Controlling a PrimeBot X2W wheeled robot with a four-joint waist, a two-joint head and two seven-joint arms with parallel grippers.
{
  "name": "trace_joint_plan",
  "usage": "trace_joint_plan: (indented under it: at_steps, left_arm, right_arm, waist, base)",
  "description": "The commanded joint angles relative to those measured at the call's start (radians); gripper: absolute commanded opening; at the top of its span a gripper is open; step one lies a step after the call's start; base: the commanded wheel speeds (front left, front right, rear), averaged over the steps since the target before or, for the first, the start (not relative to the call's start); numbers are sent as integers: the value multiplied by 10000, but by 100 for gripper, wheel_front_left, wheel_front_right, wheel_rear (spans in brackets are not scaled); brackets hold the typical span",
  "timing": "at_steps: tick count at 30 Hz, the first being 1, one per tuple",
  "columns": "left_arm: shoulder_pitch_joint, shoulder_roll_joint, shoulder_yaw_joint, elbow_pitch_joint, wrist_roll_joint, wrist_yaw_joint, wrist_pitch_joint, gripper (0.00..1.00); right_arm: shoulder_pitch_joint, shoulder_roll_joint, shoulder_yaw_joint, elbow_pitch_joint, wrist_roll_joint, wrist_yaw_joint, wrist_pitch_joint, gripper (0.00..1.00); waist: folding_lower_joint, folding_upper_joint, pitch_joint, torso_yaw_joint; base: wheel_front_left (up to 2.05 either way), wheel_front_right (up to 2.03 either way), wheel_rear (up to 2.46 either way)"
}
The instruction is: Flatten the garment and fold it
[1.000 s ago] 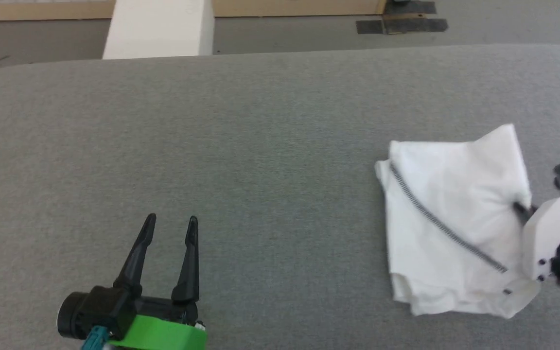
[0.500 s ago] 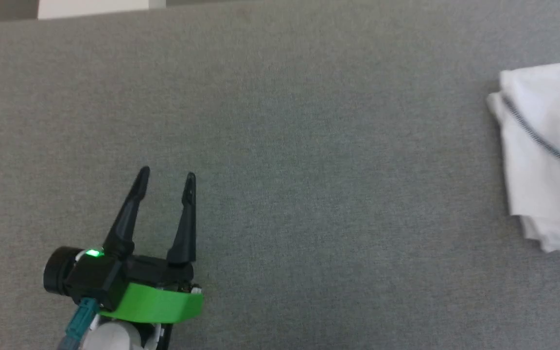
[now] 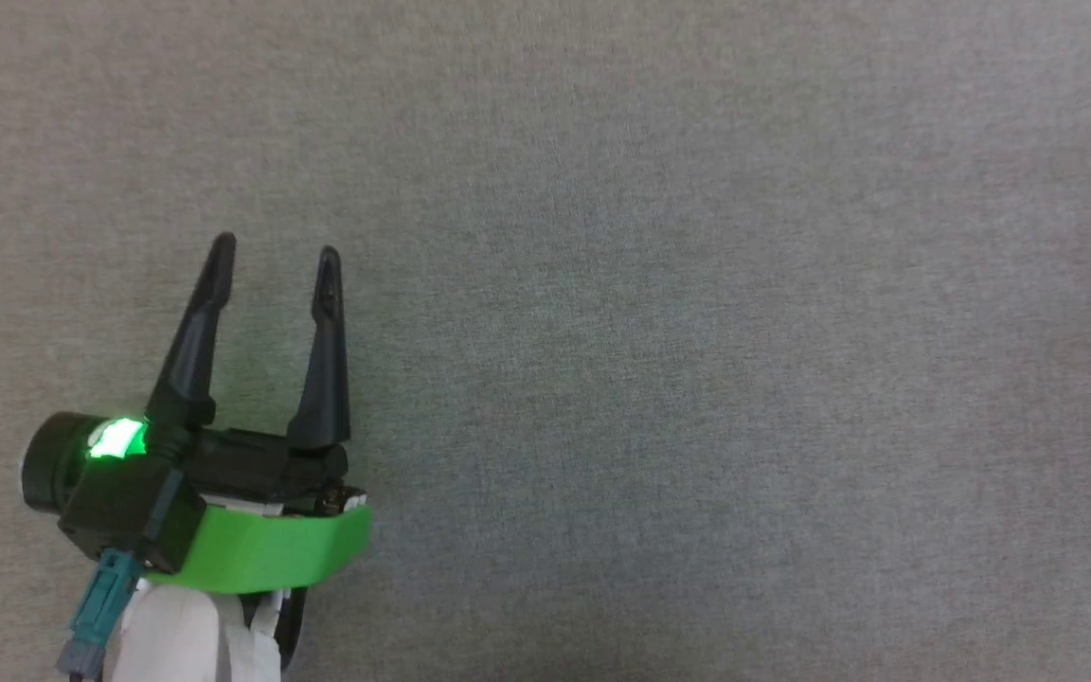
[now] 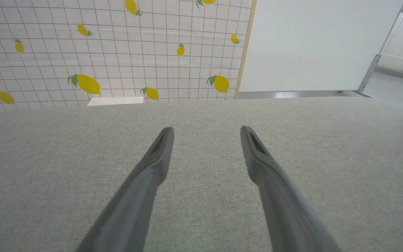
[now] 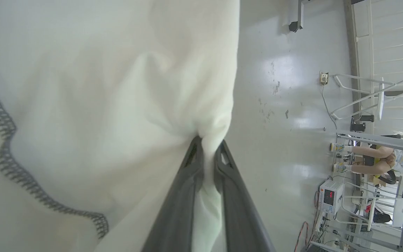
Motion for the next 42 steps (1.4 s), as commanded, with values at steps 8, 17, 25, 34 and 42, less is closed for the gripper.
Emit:
trace_joint_plan:
  at_steps: [8,17,25,34,42]
  left_arm:
    - [-194,67,396,-117,265,478,-109,100]
    - [260,-22,356,352,184,498,-119,100]
    - [1045,-220,336,976,-53,717,-121,100]
    - [1924,-317,316,1224,-311,861,-121,100]
    - [2314,-383,171,1527,-416,904,-121,100]
  right_arm:
    - [-398,423,-209,622,-497,-19,-723,100]
    - [-403,1519,-508,1167,-369,-19,-1982,100]
    - [670,3106,-1057,335,-144,-19,-2913,100]
    - [2504,5255,-1156,-1547,134,-19,-4030,100]
    - [4267,6830,-657,-3340,-430,-19,-5424,100]
  waist:
    - [-2,0,143,-270]
    - [-2,0,-1471,-453]
    - [-2,0,-3248,-242]
    - [-2,0,-4636,45]
    - [-2,0,-5270,445]
  base:
    - [0,0,0]
    - [0,0,0]
    - [0,0,0]
    - [0,0,0]
    - [0,0,0]
